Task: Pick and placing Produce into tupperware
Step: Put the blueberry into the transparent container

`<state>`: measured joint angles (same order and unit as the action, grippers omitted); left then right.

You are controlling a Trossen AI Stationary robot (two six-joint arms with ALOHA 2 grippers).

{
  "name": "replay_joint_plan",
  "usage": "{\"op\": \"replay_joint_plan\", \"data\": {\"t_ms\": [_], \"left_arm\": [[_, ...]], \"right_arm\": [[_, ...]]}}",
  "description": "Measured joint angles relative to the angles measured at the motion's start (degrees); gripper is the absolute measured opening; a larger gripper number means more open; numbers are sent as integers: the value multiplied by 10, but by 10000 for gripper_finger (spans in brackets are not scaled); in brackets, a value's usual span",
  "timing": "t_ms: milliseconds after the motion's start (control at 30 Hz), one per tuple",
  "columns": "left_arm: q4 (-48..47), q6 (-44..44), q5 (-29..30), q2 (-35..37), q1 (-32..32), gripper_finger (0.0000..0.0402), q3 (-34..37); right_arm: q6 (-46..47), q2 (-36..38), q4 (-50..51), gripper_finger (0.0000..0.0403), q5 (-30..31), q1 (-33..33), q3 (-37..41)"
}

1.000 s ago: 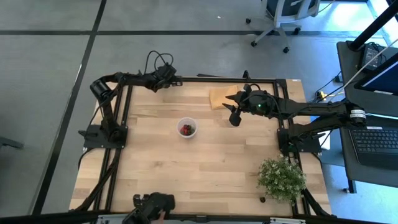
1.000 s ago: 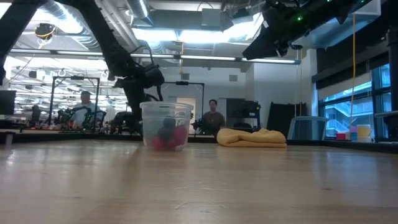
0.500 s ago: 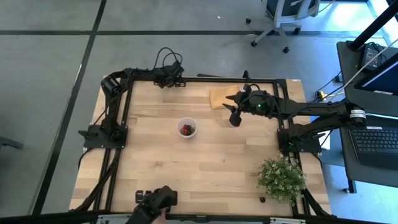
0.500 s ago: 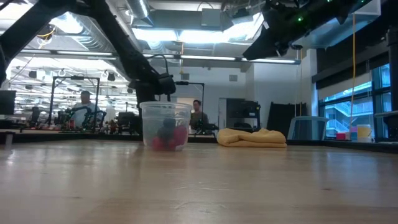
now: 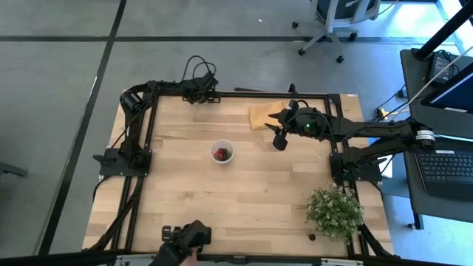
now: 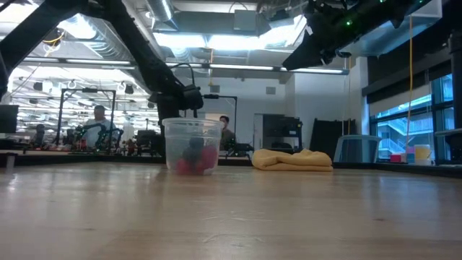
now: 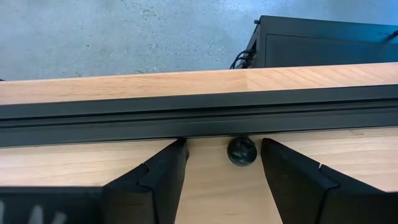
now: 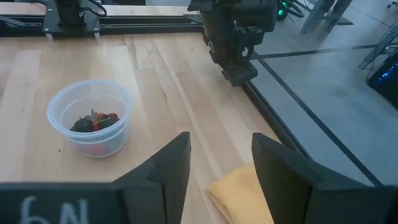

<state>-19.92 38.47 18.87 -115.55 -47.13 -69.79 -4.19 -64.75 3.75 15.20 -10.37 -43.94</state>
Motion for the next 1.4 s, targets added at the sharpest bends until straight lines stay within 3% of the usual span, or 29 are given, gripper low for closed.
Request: {"op": "replay_joint_plan", "data": {"t_ms": [467,1133,1400], "left_arm": [[3,1,5,0,-1,119,1],[8,-23,6,0,-1,58,2],[11,-52,12,4,-1,59,3]], "right_arm": [[-6,0,0,174,0,0,0],[-8,0,0,174,0,0,0],[-9,0,1,174,0,0,0]]}}
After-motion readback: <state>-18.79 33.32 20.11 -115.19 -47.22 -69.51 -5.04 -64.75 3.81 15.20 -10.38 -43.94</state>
